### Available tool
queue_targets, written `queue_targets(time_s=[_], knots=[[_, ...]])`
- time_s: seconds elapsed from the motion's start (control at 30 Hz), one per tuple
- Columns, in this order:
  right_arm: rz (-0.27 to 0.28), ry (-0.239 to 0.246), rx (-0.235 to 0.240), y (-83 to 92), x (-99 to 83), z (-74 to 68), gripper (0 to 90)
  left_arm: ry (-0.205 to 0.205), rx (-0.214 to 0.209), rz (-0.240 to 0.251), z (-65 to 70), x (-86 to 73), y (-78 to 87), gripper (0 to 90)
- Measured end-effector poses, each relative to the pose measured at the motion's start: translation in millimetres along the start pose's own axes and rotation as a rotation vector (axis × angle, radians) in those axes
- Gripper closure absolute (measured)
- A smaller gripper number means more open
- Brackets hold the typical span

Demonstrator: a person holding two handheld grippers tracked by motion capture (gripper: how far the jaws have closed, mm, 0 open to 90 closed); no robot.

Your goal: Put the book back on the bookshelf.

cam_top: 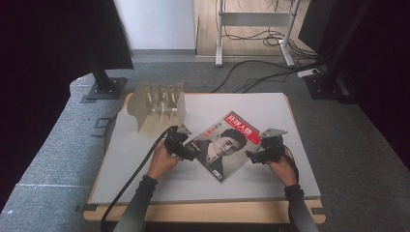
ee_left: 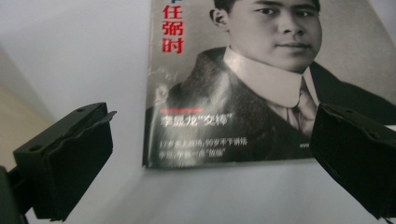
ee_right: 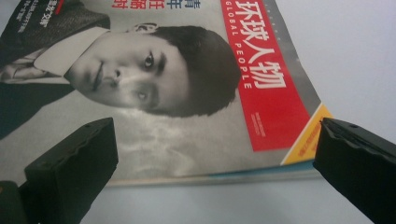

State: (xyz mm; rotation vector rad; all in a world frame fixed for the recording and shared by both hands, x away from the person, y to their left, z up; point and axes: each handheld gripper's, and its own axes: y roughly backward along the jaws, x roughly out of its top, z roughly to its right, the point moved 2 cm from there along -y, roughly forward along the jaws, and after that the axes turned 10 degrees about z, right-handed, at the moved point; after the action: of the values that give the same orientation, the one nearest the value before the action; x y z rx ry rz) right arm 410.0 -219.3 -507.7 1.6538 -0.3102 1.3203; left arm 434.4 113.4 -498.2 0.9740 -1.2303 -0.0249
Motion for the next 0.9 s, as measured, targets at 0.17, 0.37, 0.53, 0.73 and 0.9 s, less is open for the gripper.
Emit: queue_targets(time_s=[0.17, 0.37, 0.53, 0.73, 0.9], knots=[[-0.015, -0.019, 0.015, -15.7, 5.7, 7.4, 0.0, -0.021, 0.0, -0.017, -1.3, 9.1, -14.5, 0.0], [-0.034, -0.013, 0.008, -31.0, 8.3, 20.3, 0.0, -0.016, -0.004, -0.025, -6.7, 12.0, -33.0, 0.0], [-0.055, -0.004, 0.004, -43.9, 9.1, 32.3, 0.0, -0.009, 0.006, -0.028, -11.5, 8.7, -45.2, 0.0], [-0.077, -0.013, 0.006, -57.7, 4.2, 42.7, 0.0, 0.012, 0.007, -0.027, -15.6, 4.1, -54.1, 0.0], [-0.068, -0.031, 0.006, -65.0, 0.1, 52.8, 0.0, 0.025, -0.009, -0.037, -18.2, -1.0, -59.7, 0.0]])
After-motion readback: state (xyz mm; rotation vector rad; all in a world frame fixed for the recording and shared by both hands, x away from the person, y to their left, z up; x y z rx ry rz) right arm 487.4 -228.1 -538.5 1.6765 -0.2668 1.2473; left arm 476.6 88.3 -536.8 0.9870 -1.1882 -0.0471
